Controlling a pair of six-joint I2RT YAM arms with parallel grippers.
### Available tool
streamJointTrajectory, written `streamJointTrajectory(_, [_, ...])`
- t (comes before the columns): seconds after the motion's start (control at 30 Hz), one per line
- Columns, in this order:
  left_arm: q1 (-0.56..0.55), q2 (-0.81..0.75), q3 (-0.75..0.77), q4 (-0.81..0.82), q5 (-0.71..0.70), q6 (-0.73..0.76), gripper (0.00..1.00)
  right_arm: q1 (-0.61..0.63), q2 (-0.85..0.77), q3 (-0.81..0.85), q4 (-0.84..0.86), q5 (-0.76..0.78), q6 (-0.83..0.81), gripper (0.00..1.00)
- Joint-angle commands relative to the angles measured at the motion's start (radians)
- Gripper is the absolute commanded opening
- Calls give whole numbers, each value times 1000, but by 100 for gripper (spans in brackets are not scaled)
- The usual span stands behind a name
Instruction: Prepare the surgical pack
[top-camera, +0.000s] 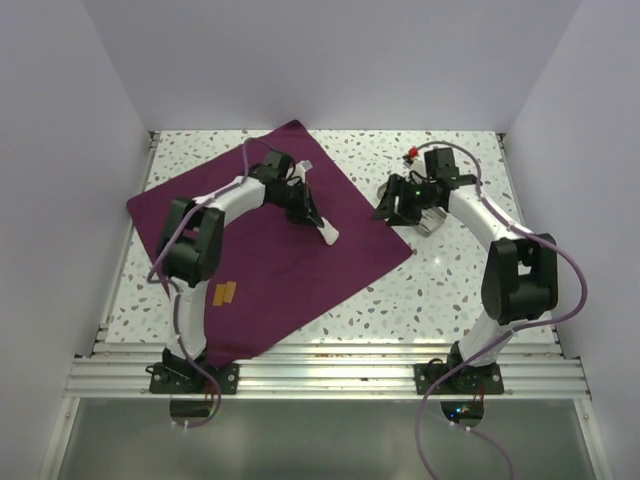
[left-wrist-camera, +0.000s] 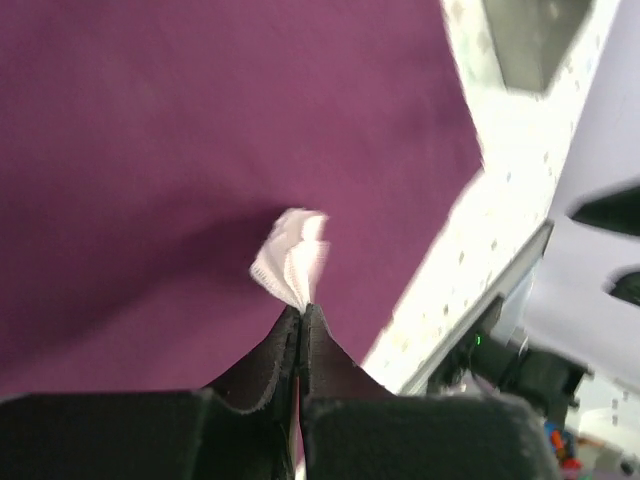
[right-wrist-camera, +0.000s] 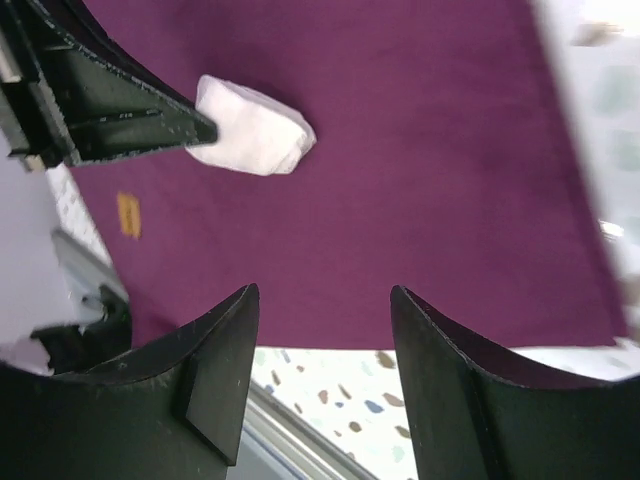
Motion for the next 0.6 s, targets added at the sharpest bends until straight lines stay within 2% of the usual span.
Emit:
streamJointTrajectory(0.0, [-32,-256,-100,-53,-13,98,0,91,-2,61,22,-146,-35,59])
streamJointTrajectory(0.13, [-66,-507,-301,-47,-2,88,0,192,-33,42,84,-225,-14,59])
streamJointTrajectory(0.33, [-138,-834,-536,12,15,-4,0,280,-160,-34,121,-317,-65,62])
streamJointTrajectory(0.5, [-164,-1055,-683,90,50,-90,0,359,-280,-148,249,-413,-38,67])
streamJointTrajectory(0.57, [-164,-1100,-725,90,50,-107,0,382,-323,-172,292,-459,-32,69])
